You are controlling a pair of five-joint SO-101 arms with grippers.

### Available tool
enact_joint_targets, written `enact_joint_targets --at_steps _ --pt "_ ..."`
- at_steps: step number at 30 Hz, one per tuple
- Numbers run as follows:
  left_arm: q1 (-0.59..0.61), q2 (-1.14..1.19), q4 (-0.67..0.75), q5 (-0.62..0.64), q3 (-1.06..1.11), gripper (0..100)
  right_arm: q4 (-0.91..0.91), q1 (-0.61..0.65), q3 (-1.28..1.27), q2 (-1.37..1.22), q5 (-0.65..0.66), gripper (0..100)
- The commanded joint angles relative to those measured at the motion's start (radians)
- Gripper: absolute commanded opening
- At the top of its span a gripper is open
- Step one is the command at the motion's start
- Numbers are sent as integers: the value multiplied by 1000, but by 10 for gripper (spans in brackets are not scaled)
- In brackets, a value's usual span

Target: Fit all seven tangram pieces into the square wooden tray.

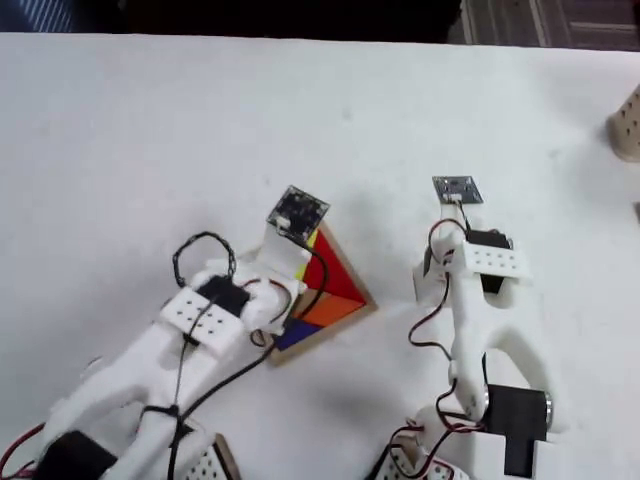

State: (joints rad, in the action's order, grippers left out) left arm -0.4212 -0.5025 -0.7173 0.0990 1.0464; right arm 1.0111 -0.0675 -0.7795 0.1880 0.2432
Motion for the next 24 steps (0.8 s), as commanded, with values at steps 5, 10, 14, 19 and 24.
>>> enact_joint_targets --at_steps 5,10,14,19,24 --pt "-12 -44 219 163 -2 23 -12 7 3 39 11 22" --pt "-13 94 367 175 11 23 -12 8 3 39 11 22" --pt "-13 226 344 158 -32 23 -12 8 3 39 11 22" --pt "-21 186 216 68 -43 23 -12 7 3 39 12 22" --pt "-15 76 186 68 20 23 -12 8 3 39 12 22"
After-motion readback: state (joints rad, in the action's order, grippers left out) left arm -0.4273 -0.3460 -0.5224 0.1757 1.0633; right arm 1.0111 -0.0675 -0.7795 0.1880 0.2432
